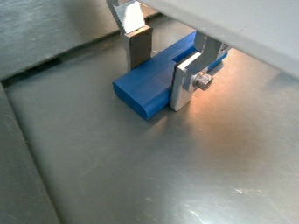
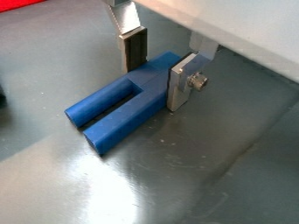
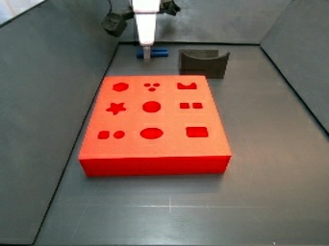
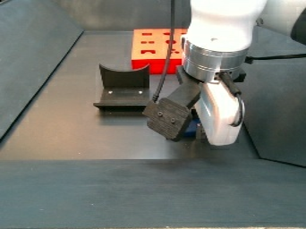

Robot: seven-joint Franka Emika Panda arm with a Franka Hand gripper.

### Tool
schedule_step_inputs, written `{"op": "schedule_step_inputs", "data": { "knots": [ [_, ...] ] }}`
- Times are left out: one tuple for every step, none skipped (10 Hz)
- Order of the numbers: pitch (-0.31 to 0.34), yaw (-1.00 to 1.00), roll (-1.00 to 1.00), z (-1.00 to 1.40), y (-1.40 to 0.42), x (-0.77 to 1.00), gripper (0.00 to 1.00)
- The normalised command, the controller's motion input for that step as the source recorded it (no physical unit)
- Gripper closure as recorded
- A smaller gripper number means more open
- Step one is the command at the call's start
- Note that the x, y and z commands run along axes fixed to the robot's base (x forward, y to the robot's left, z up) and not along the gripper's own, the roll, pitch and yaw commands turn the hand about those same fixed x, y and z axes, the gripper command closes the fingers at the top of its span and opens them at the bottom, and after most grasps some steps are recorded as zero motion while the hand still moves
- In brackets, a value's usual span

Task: Pick up the square-circle object. Move up. Place the square-circle object on the fixture. Regrasp the square-circle object. Move to above the board. Insert the square-circle object.
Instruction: Pick up the square-circle object, then move up.

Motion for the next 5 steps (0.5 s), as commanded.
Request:
{"op": "schedule_step_inputs", "data": {
  "knots": [
    [0.0, 0.0, 0.0, 0.0, 0.0, 0.0, 1.0],
    [0.0, 0.0, 0.0, 0.0, 0.0, 0.0, 1.0],
    [0.0, 0.0, 0.0, 0.0, 0.0, 0.0, 1.0],
    [0.0, 0.0, 0.0, 0.0, 0.0, 0.0, 1.0],
    [0.0, 0.0, 0.0, 0.83, 0.0, 0.0, 1.0]
  ]
}}
